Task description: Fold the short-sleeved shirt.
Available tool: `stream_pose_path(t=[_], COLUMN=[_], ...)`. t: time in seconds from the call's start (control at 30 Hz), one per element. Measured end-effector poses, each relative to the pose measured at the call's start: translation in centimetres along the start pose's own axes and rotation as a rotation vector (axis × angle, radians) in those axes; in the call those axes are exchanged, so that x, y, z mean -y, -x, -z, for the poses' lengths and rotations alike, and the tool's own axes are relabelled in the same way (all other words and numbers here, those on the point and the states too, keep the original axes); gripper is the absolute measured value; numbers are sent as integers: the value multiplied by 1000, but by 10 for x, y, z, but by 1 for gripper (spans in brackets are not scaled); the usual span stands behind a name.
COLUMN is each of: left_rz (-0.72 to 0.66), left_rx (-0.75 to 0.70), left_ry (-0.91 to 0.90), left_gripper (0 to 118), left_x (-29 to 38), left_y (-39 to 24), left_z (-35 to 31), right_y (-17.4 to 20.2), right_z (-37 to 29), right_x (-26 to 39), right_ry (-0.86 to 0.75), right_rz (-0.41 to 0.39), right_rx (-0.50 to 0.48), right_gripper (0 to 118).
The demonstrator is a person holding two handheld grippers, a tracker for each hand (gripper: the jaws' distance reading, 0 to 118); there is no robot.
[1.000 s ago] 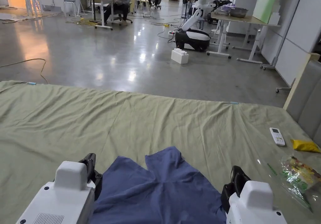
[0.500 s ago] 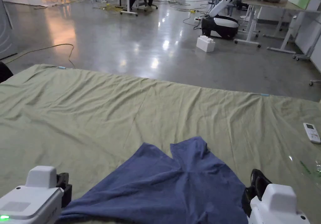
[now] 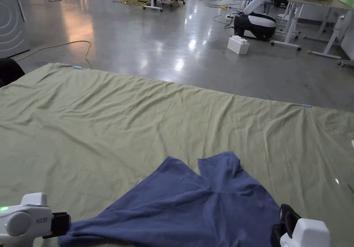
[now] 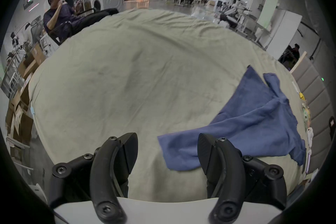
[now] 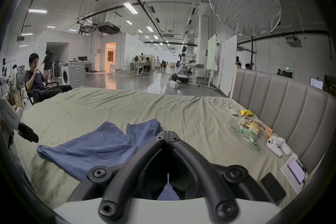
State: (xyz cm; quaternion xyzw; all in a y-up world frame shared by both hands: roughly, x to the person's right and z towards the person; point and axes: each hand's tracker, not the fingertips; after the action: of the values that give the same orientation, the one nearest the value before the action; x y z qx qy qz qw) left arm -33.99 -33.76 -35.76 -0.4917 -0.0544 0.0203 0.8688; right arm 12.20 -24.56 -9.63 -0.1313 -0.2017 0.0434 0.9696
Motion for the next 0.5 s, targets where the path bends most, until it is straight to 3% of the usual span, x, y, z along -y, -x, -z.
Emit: stream_pose_path(t=[0.13,0.37,0.5], left_rz=[-13,116,224], left_rx=[-5,-75,-37], left_ry=[36,35,14], left_gripper=[70,67,51], left_x=[0,10,12], left_y=[1,-20,-40], left_z=[20,32,33], right_y=[1,8,13], right_z=[3,12,21], right_x=[4,12,16], right_ry=[19,50,73], right_rz=[-6,-11,-5], right_rx=[2,-2,-20], right_gripper=[0,0,0])
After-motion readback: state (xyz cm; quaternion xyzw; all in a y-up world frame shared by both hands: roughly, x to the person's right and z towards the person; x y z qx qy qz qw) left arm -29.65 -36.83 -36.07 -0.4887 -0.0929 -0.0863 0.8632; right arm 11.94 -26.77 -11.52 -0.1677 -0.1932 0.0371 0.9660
